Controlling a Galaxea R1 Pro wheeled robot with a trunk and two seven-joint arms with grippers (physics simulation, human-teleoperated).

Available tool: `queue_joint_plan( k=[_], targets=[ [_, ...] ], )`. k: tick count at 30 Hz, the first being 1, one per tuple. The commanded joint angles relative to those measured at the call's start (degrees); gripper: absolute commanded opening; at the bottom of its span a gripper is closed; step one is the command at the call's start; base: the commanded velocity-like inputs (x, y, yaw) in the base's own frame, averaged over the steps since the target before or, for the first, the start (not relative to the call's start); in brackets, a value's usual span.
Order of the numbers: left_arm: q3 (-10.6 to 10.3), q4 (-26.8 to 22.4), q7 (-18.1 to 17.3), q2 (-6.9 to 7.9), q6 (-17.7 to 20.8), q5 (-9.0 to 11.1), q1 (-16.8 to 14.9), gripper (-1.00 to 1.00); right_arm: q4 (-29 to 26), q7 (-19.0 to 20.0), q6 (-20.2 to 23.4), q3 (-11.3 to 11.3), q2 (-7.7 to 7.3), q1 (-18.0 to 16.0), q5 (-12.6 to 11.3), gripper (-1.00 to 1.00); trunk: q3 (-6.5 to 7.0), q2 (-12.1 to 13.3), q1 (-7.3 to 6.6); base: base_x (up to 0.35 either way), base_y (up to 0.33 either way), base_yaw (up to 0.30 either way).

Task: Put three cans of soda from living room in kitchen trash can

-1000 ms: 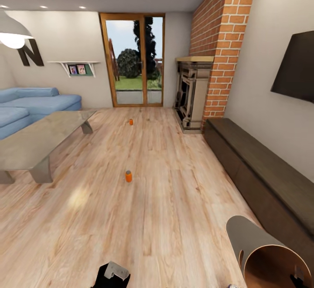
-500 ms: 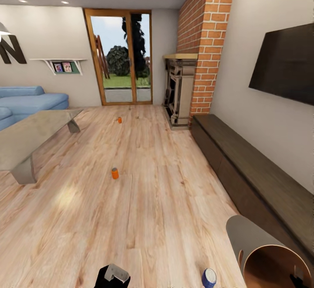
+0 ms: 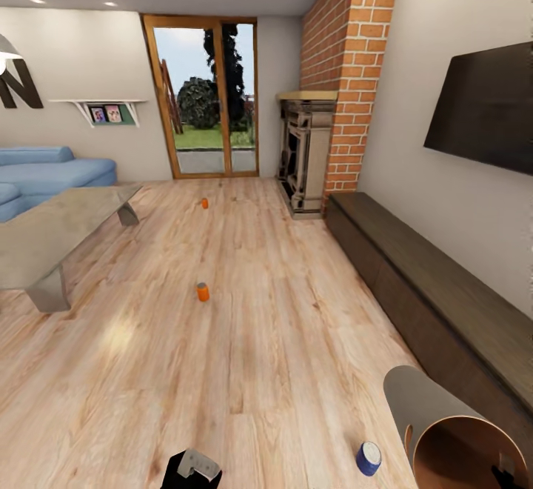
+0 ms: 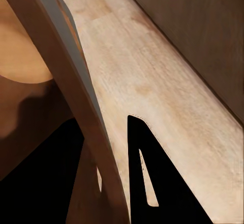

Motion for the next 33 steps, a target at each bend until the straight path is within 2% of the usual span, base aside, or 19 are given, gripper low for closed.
queue_joint_plan(
  k=[1,8,33],
  targets=[
    [0.00,0.00,-0.01,-0.01,0.00,0.00,0.00,1.00,-0.07,0.36,0.00,-0.26,0.00,-0.03,-0.49,-1.00,0.01,0.00,0.00,-0.006,0.315,-0.192],
    [-0.07,0.00,0.05,-0.01,0.01,-0.01,0.00,1.00,-0.01,0.36,0.00,-0.32,-0.04,-0.03,-0.54,-1.00,0.23,0.00,0.00,-0.002,0.317,-0.230],
    [-2.46,0.18,0.07,-0.01,0.01,-0.01,0.00,1.00,0.55,0.35,0.01,-0.83,-0.34,-0.03,-0.59,-1.00,1.40,0.00,0.00,0.000,0.318,-0.238]
  ],
)
